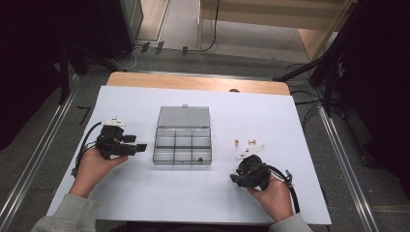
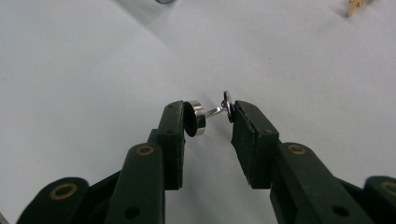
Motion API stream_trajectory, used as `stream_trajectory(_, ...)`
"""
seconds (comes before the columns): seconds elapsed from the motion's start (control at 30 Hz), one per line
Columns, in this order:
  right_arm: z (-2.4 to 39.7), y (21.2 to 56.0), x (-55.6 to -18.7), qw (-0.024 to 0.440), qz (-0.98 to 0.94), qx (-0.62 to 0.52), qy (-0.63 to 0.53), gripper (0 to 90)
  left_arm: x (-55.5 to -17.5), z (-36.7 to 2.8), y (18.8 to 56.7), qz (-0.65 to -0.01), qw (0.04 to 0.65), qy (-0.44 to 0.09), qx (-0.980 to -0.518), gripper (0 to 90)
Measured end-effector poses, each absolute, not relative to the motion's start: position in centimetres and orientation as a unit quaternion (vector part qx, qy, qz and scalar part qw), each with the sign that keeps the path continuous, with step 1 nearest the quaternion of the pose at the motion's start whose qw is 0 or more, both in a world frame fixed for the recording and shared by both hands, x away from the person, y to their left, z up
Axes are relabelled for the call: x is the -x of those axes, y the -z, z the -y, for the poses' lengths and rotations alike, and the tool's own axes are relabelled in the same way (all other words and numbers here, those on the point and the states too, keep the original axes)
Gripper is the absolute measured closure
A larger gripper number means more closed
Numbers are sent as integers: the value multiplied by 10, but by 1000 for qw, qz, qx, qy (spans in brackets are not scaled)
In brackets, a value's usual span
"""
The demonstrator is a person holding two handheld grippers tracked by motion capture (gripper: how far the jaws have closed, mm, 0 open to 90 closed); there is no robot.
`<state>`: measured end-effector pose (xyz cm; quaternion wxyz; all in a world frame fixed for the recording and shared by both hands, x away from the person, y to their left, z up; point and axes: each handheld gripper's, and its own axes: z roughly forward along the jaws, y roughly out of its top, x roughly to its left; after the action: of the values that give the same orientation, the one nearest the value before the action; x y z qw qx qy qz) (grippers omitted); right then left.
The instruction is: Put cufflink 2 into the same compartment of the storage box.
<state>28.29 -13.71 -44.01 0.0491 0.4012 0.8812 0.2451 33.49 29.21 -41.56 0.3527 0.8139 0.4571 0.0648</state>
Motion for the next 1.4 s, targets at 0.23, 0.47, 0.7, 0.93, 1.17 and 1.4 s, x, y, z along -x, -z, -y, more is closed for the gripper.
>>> stream_trajectory(0.23, 131, 434, -288, 56, -879, -395, -262, 668, -335, -292, 416, -457, 354, -65, -813, 368)
stream_trajectory(0.47, 132, 428, -293, 57, -871, -398, -283, 668, -335, -292, 416, -456, 354, -63, -814, 367)
stream_trajectory(0.7, 132, 422, -298, 61, -865, -399, -297, 668, -335, -292, 416, -456, 353, -63, -814, 367)
stream_trajectory(0.93, 128, 417, -304, 62, -862, -395, -313, 668, -335, -291, 417, -455, 352, -64, -815, 367)
stream_trajectory(1.17, 118, 413, -311, 60, -861, -390, -322, 667, -335, -292, 417, -457, 351, -62, -815, 367)
stream_trajectory(1.4, 107, 410, -317, 57, -861, -382, -331, 668, -335, -293, 417, -457, 353, -63, -814, 367)
